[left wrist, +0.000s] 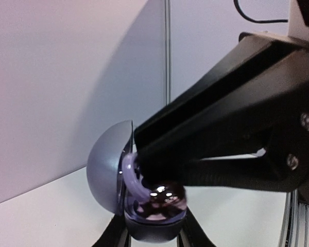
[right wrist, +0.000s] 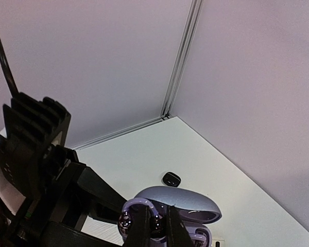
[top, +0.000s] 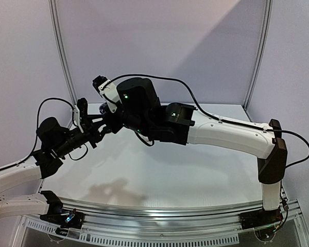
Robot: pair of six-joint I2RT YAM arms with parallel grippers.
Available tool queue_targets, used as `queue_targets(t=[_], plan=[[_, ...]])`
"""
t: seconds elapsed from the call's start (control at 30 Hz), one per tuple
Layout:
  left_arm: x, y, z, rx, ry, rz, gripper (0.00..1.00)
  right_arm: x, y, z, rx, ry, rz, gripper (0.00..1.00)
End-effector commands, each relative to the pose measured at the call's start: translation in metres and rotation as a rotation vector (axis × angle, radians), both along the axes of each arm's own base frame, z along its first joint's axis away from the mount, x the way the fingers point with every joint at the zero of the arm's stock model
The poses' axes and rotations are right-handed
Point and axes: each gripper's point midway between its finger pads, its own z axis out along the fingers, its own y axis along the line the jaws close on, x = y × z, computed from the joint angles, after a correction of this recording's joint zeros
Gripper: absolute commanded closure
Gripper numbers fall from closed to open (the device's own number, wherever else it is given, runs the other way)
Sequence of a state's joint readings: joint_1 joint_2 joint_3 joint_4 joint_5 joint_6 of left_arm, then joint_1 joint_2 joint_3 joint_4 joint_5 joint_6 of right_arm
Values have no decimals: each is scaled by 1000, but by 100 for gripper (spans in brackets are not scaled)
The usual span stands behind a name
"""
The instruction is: Insert the wireless bluetooth earbuds into the charging case
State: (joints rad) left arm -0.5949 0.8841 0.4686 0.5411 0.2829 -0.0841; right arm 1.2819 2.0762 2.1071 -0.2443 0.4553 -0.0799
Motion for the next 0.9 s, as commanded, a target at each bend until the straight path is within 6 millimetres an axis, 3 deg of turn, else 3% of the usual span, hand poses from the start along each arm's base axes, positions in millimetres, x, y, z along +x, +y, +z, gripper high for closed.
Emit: queue_targets(t=[0.0, 0.73, 0.87], plan=[[-4, -4, 15, -32, -29, -20, 100, 2, 4, -26, -55, 1, -26, 100], [-5, -3, 15, -58, -3, -27, 100, 17, 0, -33, -32, -33, -135, 100], [-3, -2, 15, -64, 3, -14, 100, 17, 3, -44, -70, -52, -141, 100]])
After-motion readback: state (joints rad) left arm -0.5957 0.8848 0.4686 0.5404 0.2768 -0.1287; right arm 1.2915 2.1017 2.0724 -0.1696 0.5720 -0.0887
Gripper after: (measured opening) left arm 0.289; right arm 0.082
